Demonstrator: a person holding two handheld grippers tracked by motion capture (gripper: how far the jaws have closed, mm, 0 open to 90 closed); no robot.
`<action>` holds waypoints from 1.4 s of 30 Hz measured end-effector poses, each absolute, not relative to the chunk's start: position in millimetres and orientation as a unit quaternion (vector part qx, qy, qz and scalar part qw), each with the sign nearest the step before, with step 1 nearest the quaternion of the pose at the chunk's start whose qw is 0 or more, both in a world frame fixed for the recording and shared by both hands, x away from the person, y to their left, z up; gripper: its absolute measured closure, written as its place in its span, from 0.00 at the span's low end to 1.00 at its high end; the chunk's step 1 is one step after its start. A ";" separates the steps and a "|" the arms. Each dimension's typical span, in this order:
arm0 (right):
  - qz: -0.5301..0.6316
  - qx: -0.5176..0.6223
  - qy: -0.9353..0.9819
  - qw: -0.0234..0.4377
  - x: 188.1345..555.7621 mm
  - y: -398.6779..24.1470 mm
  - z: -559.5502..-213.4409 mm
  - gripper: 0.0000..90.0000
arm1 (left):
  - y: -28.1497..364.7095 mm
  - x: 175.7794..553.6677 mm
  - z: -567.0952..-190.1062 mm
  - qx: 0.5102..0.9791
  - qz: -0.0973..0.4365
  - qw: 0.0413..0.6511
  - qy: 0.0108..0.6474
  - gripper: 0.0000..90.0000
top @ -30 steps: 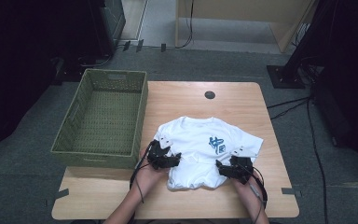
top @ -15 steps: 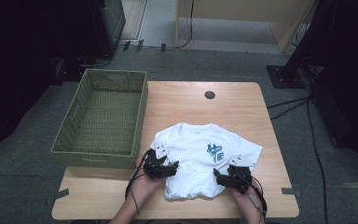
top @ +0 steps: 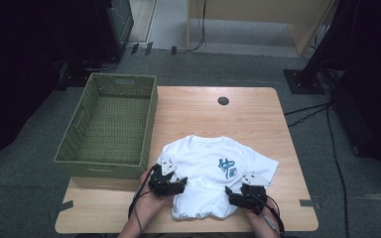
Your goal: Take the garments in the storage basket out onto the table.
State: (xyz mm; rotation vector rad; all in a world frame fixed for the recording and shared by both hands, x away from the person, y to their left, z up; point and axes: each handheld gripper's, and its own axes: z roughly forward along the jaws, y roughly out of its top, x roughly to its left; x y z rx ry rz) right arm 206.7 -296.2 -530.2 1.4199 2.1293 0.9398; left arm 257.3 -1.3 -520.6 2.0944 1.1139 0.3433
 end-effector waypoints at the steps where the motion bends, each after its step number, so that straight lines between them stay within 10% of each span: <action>1: 0.339 0.509 0.764 0.208 205.0 -296.1 -530.5 0.23 | -1.3 257.3 -520.6 0.814 0.133 0.364 0.433 0.34; 42: 0.359 0.492 0.764 0.212 156.2 -288.3 -517.2 0.27 | 17.6 208.1 -516.6 0.802 0.125 0.369 0.452 0.35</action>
